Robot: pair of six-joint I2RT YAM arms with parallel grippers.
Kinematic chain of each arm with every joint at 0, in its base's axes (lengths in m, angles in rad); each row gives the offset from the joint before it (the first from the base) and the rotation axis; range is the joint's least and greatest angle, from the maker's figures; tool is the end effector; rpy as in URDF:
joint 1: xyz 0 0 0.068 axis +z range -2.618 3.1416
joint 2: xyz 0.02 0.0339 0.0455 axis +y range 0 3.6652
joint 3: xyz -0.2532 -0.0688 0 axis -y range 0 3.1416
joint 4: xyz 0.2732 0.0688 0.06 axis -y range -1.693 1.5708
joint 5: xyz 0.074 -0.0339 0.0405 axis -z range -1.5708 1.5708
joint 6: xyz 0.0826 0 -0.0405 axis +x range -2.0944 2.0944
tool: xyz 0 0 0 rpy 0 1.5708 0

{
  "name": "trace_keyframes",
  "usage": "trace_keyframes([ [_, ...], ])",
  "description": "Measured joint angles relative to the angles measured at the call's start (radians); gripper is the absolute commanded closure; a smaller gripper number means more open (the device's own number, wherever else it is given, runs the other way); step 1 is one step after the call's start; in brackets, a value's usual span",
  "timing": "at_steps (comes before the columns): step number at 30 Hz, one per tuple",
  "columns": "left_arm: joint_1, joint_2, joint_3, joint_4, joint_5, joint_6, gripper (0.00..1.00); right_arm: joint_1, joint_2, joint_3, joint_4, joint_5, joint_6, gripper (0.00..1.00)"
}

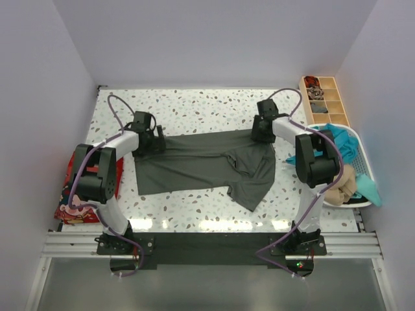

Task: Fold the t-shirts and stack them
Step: Fold the flattened tshirt in 1/3 of the way, then grap the side of the flattened tshirt closest away from the robot with both arms

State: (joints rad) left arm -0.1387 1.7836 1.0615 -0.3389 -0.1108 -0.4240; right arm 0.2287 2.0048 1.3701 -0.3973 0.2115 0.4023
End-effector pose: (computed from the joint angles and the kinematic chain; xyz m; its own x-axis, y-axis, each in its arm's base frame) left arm 0.3918 -0.0455 0.0892 -0.8225 -0.2980 -0.4845 -0.2791 0.9536 -0.1128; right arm 0.4534 0.0877 0.0967 -0.8149 0.2033 -0.5427 0.2199 0.9749 0.0351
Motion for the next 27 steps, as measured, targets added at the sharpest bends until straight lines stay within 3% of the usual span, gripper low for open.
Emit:
trace_keyframes([
  [9, 0.014, -0.026, -0.005, 0.014, 0.066, 0.0, 0.0, -0.036, 0.018, 0.062, 0.001, -0.127, -0.064, 0.36],
  [18, 0.019, -0.205, -0.042, 0.106, 0.19, -0.028, 0.0, -0.04, -0.164, 0.056, 0.023, -0.267, -0.093, 0.36],
  [27, 0.019, -0.075, -0.047, 0.114, 0.218, -0.039, 0.0, -0.03, 0.02, 0.152, 0.047, -0.423, -0.086, 0.37],
])
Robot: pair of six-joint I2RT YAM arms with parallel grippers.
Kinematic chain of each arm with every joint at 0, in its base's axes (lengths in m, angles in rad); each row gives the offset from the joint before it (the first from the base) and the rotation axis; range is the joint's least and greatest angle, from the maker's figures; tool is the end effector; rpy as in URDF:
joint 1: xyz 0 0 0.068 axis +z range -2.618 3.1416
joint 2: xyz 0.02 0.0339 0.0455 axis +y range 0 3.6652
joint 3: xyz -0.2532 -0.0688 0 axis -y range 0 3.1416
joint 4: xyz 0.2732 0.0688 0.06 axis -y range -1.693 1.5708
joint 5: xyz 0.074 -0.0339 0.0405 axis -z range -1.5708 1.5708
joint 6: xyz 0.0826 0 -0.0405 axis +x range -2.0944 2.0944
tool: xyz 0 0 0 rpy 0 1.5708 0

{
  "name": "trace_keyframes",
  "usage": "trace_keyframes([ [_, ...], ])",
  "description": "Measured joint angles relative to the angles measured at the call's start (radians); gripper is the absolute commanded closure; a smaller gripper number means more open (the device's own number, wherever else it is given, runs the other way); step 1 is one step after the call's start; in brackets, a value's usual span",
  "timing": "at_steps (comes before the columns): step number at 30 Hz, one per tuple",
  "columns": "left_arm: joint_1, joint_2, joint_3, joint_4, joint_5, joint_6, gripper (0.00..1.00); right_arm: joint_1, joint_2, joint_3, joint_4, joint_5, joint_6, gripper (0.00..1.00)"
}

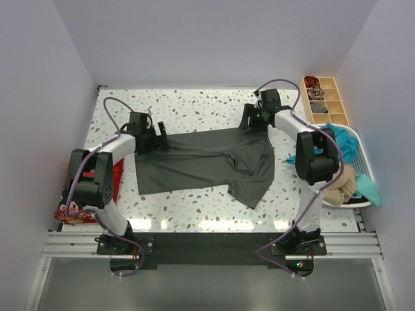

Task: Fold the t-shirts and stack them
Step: Grap the side of the flattened tshirt closest away from the robot with both arms

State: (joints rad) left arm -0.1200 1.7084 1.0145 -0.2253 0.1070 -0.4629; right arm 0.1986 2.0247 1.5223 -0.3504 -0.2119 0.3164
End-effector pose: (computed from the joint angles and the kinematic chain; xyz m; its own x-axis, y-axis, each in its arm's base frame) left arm 0.3939 -0.0564 0.1116 -0.7882 -0.3522 -0.5047 -0.1885 0.9188 -0.3468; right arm 0.4879 0.1159 0.1455 -0.8039 0.1485 -0.5759 -0.0825 0.9311 0.3552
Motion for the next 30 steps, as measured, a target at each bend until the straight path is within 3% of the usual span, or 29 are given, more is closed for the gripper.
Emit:
trace_keyframes([
  [14, 0.0, 0.031, -0.021, 0.034, 0.02, -0.015, 0.0, 0.11, 0.137, 0.137, -0.027, -0.066, -0.007, 0.36],
  [30, -0.001, 0.031, -0.029, 0.038, 0.011, 0.02, 0.0, 0.015, 0.39, 0.487, -0.092, 0.089, 0.002, 0.35],
])
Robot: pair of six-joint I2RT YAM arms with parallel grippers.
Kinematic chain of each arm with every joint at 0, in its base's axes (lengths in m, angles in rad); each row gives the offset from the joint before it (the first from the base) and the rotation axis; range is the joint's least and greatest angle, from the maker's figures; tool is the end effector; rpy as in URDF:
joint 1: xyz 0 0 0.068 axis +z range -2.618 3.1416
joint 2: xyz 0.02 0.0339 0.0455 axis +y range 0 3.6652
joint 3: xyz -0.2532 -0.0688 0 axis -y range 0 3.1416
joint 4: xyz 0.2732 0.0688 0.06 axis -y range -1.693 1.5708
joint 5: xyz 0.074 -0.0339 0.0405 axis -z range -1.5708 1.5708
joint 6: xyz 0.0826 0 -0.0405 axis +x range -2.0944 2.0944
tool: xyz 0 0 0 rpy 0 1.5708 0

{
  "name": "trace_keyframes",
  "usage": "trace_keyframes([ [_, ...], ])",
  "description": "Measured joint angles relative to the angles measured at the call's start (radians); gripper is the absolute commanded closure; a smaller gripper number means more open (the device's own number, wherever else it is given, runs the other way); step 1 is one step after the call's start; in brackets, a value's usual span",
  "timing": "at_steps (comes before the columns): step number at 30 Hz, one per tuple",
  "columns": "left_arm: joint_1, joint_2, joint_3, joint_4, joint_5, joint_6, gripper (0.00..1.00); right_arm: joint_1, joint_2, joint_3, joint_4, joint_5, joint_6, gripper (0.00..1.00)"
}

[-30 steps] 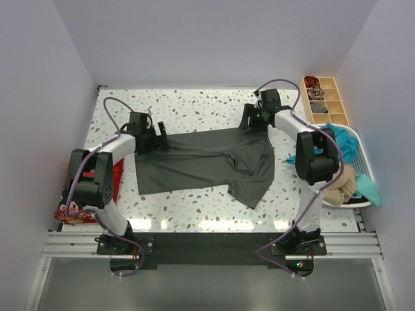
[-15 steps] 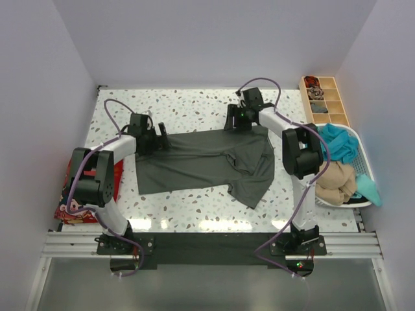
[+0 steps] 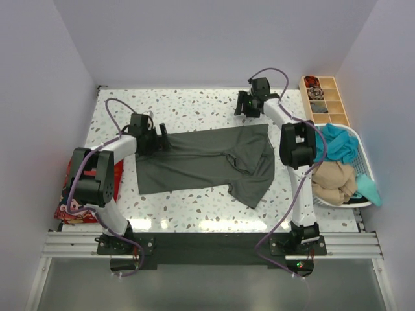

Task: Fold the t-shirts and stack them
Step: Grap the side of the flattened tshirt closest away from the robot with both arms

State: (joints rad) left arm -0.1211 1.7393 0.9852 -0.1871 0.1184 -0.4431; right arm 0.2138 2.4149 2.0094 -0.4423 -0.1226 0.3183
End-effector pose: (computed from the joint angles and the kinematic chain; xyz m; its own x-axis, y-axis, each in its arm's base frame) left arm 0.3905 -0.0573 0.0937 -0.8059 -0.3308 -0.4910 -0.1732 0.9248 -0.3387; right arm 0.5716 0.1345 0.1121 -0.7866 0.1471 -0.5997 -0.0458 0.9547 0.2942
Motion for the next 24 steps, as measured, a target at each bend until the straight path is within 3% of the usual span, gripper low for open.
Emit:
trace_keyframes([
  [7, 0.0, 0.003, 0.006, -0.005, 0.008, 0.007, 0.0, -0.012, 0.039, 0.065, 0.011, -0.052, -0.008, 0.34],
  [19, 0.0, 0.003, 0.006, -0.005, 0.016, 0.01, 0.0, 0.059, -0.245, -0.182, -0.001, -0.185, -0.034, 0.34],
  [24, 0.0, 0.003, 0.006, -0.005, 0.018, 0.013, 0.0, 0.142, -0.259, -0.257, 0.016, -0.212, -0.036, 0.35],
])
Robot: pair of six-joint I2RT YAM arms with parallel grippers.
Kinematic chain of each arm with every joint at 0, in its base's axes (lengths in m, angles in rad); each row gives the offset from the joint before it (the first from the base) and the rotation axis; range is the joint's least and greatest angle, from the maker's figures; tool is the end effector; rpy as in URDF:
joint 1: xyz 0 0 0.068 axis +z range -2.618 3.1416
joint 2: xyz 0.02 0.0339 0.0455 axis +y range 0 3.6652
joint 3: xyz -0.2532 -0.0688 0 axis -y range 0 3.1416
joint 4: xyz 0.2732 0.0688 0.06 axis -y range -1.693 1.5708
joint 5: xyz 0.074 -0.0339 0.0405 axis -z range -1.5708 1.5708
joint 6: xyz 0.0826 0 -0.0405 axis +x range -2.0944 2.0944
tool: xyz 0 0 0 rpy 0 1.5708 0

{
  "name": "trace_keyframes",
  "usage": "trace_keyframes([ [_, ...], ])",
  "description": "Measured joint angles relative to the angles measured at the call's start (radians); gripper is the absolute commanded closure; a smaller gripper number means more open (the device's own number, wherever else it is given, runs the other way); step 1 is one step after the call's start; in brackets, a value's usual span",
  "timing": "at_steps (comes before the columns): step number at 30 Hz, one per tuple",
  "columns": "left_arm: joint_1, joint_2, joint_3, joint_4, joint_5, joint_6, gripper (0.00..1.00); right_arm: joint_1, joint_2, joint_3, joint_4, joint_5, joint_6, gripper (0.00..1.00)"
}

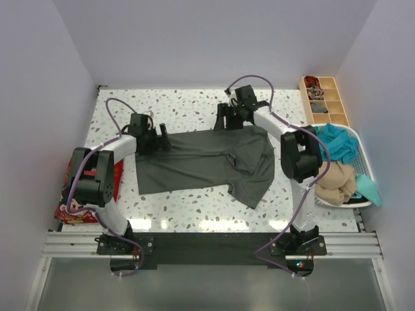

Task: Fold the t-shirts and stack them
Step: Grap the side of the flattened tshirt closest away from the robot with both arms

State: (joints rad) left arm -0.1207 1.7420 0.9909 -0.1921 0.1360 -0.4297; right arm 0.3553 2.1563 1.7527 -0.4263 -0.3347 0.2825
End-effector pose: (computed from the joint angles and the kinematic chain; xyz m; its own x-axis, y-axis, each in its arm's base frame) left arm 0.3911 -0.0587 0.0943 -0.8131 -0.3172 -0.4881 -0.1545 0.9260 -0.3444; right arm 0.4943 0.2124 0.1602 -0.8139 -0.0212 -0.5806 -0.3223 0.8479 0.4209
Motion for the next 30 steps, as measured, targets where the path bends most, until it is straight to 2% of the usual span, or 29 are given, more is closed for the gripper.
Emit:
trace_keyframes([
  [8, 0.0, 0.0, 0.0, 0.0, 0.003, 0.003, 0.0, 0.014, 0.065, -0.042, 0.001, 0.003, -0.002, 0.34],
  [20, -0.014, -0.003, -0.011, 0.011, -0.018, 0.006, 0.0, -0.016, 0.261, 0.255, -0.029, 0.037, -0.011, 0.34],
  [27, -0.022, -0.005, -0.011, 0.012, -0.037, 0.008, 0.0, -0.043, 0.259, 0.256, -0.014, 0.038, -0.024, 0.27],
  [30, -0.025, -0.011, -0.012, 0.011, -0.047, 0.007, 0.0, -0.059, 0.217, 0.198, 0.001, 0.046, -0.04, 0.25],
])
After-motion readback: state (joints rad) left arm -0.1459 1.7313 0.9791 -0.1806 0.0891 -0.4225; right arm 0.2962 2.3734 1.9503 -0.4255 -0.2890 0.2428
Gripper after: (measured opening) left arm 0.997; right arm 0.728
